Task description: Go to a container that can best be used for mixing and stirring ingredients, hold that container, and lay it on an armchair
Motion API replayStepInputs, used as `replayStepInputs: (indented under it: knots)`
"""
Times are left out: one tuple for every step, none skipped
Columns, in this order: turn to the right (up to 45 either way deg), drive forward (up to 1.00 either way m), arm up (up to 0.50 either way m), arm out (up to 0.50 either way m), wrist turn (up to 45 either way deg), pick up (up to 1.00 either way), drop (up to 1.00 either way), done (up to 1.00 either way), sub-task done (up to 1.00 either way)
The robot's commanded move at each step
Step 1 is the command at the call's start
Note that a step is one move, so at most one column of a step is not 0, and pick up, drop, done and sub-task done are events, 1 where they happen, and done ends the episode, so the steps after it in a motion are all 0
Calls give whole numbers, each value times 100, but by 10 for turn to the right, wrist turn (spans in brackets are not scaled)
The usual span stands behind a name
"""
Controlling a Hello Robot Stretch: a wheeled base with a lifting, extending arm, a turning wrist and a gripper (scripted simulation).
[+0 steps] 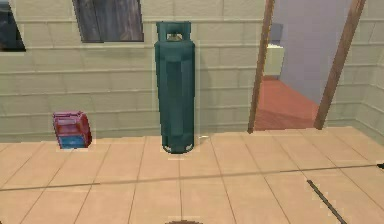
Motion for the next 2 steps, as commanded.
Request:
replayStepInputs:
  knots:
    - [0, 50, 0, 0, 0, 0, 0, 0, 0]
    - [330, 0, 0, 0, 0, 0, 0, 0, 0]
